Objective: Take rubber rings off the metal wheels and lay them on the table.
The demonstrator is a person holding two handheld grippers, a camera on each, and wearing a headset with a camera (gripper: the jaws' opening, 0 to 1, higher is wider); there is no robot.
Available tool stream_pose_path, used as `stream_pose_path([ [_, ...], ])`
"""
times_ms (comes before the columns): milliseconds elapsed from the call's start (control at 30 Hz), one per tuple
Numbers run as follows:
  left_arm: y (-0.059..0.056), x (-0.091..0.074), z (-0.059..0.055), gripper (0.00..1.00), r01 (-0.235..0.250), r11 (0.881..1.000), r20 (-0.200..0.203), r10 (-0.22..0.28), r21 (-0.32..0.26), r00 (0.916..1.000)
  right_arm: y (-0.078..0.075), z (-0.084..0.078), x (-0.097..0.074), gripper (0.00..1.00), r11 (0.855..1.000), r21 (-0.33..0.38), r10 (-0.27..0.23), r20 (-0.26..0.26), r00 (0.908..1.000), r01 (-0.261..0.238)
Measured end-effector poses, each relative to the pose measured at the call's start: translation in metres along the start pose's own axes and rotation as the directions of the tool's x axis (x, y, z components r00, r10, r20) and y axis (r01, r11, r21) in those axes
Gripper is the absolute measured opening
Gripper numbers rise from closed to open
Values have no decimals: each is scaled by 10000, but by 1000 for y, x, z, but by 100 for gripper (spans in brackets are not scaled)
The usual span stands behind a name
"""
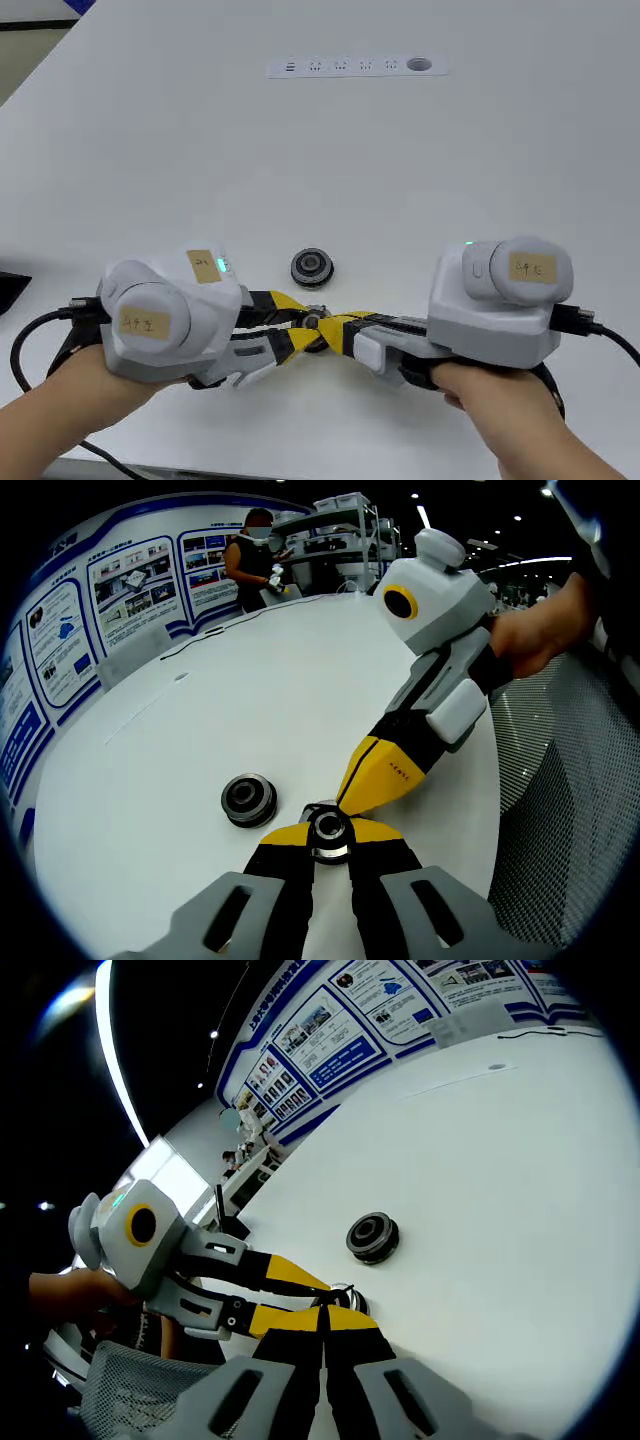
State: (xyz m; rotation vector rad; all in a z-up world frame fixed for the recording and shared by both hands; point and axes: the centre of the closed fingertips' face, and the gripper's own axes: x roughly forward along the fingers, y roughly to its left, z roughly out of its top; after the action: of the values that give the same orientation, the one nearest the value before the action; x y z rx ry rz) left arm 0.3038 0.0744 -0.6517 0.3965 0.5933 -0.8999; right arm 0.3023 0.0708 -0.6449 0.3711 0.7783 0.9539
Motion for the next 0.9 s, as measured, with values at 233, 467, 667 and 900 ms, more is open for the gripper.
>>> stream_pose_path([
  [233,0,0,0,12,-19,10000,-18,19,-5,10000,6,3,0,1,9997,118,190,61,9998,-190],
  [467,0,0,0,12,-81,10000,-46,81,29,10000,3,5,-4,1,9979,623,132,255,9996,-148],
  [667,0,0,0,13,-168,9999,-46,168,-17,9998,1,4,-4,1,9960,885,71,233,9997,-92],
  [900,-1,-1,0,14,-187,9998,-162,185,-113,9997,1,2,-4,1,9941,1083,93,213,9997,-116],
])
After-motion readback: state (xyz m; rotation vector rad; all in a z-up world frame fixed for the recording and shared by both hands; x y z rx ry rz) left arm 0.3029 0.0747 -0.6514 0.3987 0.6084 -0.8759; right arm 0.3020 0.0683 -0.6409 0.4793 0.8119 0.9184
